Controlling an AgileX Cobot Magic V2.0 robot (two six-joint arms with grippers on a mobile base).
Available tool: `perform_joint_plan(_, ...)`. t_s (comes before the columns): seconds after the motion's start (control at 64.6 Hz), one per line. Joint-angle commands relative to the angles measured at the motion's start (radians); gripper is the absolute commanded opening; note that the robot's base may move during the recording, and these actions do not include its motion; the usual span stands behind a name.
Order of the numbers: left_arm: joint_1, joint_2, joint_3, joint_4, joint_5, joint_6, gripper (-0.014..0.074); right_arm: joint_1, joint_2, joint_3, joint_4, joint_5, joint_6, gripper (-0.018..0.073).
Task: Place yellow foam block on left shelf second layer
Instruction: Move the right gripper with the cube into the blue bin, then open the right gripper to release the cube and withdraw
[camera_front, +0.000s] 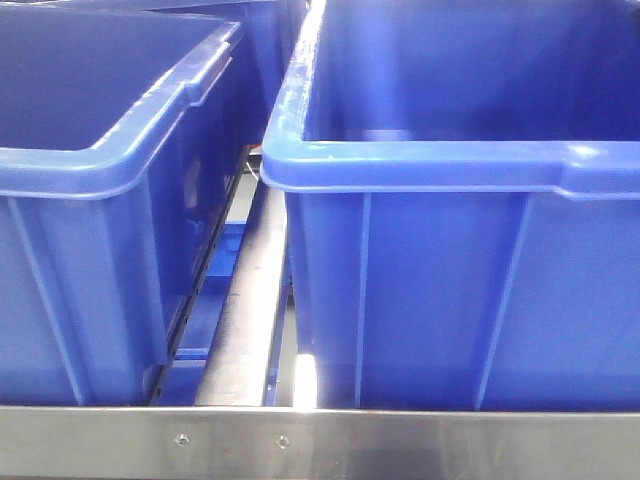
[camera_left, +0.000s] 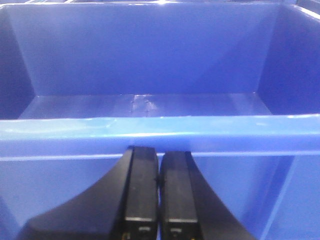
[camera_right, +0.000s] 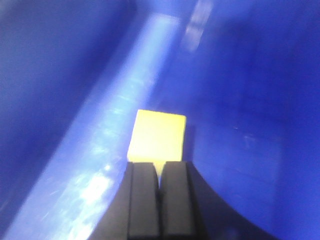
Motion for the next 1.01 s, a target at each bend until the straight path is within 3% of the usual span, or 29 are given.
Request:
perform_joint_plan(0.0, -0.003, -0.013, 0.026, -0.003, -0.084, -0.004, 0.0136, 0.003, -0.098, 0.019, -0.01, -0.116, -0.008, 0.0055)
perform_joint_plan(0.217, -0.003, -0.013, 0.026, -0.003, -0.084, -0.004, 0.0136, 0.003, -0.249, 0.09, -0.01, -0.098, -0.008, 0.0055)
perform_joint_plan(0.619, -0.003, -0.013, 0.026, -0.003, -0.084, -0.004, 0.0136, -0.01, -0.284, 0.115, -0.01, -0.096, -0.008, 0.0055)
perform_joint_plan(0.99, -0.003, -0.013, 0.026, -0.003, -0.084, -0.004, 0.0136, -0.302, -0.695, 0.387, 0.044, -0.109, -0.008, 0.0055)
